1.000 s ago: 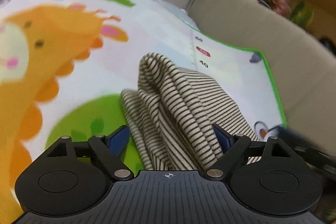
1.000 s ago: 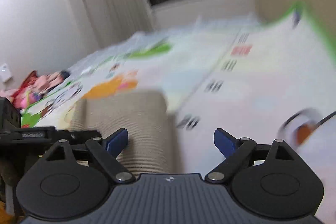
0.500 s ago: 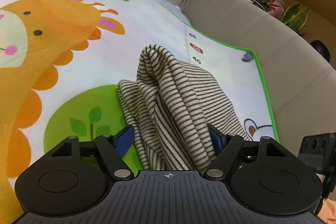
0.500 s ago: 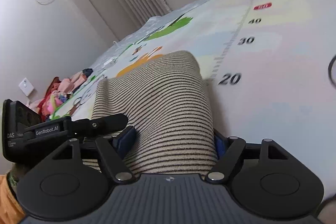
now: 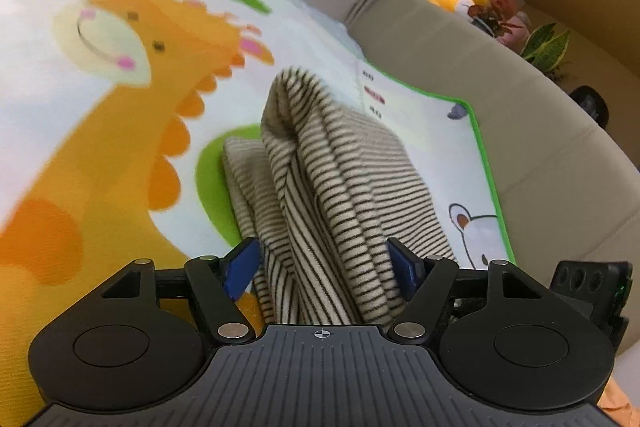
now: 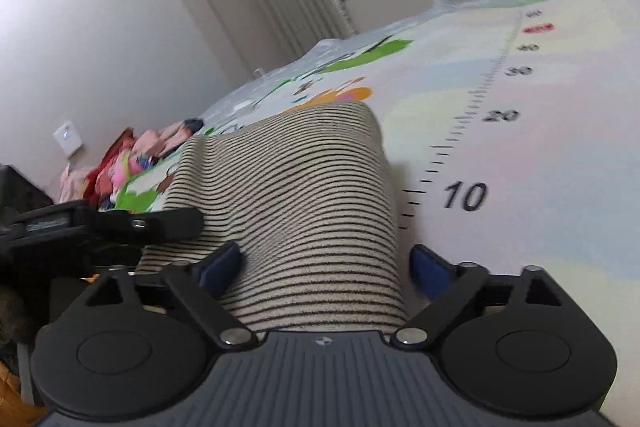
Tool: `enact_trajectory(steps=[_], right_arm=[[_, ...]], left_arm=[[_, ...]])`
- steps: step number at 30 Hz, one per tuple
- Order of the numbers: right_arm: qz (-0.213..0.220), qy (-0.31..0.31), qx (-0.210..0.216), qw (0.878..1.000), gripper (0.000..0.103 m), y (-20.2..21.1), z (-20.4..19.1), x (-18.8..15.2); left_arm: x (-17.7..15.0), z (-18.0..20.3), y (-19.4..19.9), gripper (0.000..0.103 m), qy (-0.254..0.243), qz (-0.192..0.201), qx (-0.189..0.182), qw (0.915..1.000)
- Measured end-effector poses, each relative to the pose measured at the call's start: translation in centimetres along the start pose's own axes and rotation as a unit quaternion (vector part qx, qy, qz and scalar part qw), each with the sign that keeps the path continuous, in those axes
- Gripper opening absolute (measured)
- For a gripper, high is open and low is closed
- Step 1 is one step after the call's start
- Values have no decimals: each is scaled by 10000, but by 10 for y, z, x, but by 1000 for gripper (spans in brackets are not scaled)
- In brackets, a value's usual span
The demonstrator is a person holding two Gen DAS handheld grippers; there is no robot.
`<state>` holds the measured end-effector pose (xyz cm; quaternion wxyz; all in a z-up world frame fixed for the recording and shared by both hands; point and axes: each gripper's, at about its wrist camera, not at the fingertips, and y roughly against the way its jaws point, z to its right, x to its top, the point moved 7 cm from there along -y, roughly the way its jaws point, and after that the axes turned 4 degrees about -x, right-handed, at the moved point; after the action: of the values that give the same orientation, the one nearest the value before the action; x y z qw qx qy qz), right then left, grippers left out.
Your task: Fold clothes
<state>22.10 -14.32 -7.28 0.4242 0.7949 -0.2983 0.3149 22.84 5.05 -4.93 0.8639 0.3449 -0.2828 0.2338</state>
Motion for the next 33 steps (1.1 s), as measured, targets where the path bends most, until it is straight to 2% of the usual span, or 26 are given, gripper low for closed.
enact_trajectory(steps=[1,5,8,10,13,18,20,24,27,29,31,33], right_arm=[[57,-29,-5,10000,94,3,1,0],[340,-135,-69,9993,103,10,5,1],[467,-379,-28,9982,103,15,13,1],[463,-472,-12,9978,103,15,15,0],[413,-428,-53,9982,103,14,15,-1],[332,-139,-261,9990,103,10,8,-3],[326,21,-392,9987,103,10,5,-4],[318,228,-593,9975,103,10,0,-6],[244,442,-717,9961,103,10,-5,-9],[204,624,-779,9948,103,12,-10,-13],[197,731,-829,9937,103,15,-14,-16],[195,696,-826,9940,103,17,-13,-18]], left_arm=[[2,4,2,72,-99,26,-2,9999],[15,22,-10,50,-648,-95,85,9978],[33,31,-22,45,-895,-60,116,9959],[44,35,-28,45,-1025,-15,169,9946],[38,19,-36,49,-1135,-67,556,9920],[22,-3,-14,56,-616,89,427,9971],[24,-2,-5,57,-571,166,440,9973],[48,24,17,54,-1011,643,594,9910],[71,52,24,58,-1332,1068,335,9848],[81,69,19,69,-1469,1194,110,9819],[84,82,3,82,-1594,1101,-91,9810],[77,71,-20,83,-1437,771,60,9866]])
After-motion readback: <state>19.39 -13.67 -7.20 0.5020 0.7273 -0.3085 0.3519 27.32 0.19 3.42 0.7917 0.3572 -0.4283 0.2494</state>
